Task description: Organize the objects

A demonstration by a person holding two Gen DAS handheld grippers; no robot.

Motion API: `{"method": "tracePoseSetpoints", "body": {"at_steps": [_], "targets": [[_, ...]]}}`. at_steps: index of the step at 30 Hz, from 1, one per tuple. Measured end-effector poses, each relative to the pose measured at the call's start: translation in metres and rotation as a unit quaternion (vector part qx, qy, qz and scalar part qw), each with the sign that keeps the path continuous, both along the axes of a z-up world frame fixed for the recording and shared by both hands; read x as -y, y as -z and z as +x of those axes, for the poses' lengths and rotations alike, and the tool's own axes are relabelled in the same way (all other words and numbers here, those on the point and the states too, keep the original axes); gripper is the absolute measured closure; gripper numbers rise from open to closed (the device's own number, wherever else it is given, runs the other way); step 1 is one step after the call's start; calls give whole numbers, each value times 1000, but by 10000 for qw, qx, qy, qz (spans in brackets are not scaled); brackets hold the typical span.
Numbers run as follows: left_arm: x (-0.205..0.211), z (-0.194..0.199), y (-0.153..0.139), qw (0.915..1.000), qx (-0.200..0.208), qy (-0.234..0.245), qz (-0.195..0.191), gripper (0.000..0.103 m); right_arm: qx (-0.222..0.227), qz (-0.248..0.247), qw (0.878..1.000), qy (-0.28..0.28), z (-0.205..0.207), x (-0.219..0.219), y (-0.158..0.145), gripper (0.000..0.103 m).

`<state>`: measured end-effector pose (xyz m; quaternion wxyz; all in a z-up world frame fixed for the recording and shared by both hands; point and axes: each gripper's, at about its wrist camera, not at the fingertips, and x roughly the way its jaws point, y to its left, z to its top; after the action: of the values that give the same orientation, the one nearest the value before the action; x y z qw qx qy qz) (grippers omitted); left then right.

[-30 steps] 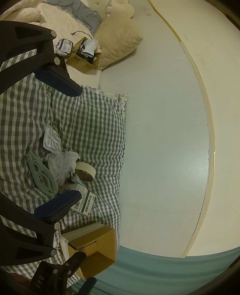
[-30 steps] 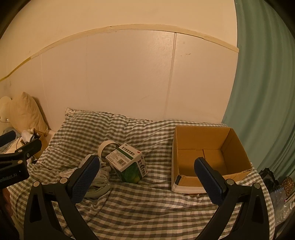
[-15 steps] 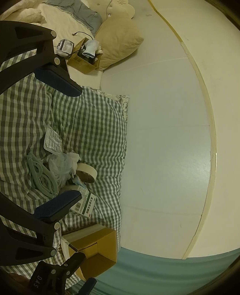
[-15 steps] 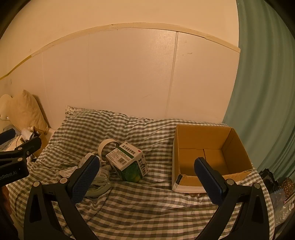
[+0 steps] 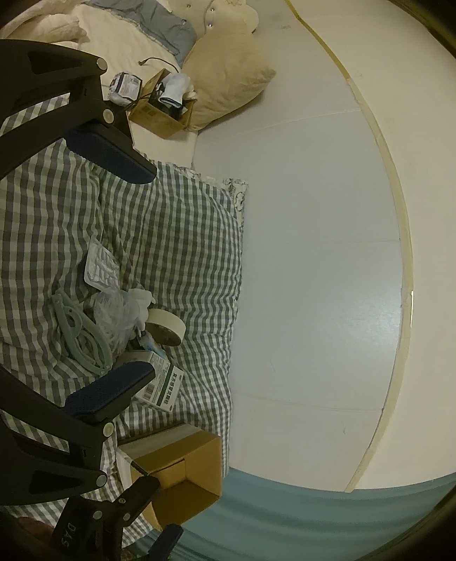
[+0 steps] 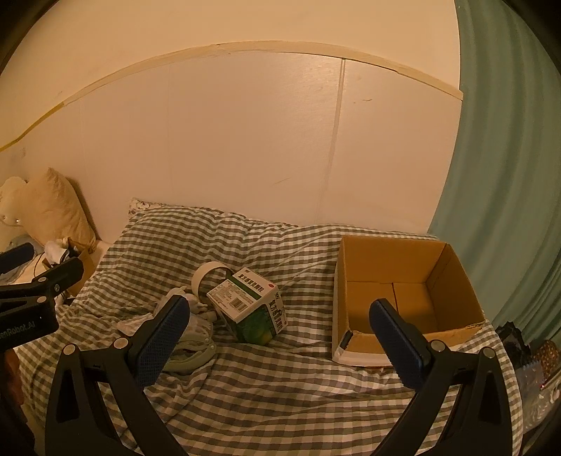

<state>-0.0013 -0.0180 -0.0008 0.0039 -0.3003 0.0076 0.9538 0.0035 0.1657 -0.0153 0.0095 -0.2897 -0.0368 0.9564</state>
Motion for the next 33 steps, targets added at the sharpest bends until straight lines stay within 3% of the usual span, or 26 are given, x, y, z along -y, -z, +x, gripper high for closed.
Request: {"method": "tracePoseSetpoints", "body": {"at_steps": [12, 16, 25, 33], "targets": [[29, -2, 12, 9997, 244, -85, -56, 0, 100, 163, 9993, -320, 5, 32, 2, 0], [43, -10, 37, 9983, 521, -209, -142, 0, 379, 298, 9980, -408, -4, 45, 24, 0], [56, -38, 101, 9922, 1240, -138, 54, 0, 1525, 311, 9862, -558, -49, 65, 109, 2], [73, -60, 124, 9870, 1579, -265, 158, 0, 2330, -59, 9694, -767, -95, 81, 158, 6]]}}
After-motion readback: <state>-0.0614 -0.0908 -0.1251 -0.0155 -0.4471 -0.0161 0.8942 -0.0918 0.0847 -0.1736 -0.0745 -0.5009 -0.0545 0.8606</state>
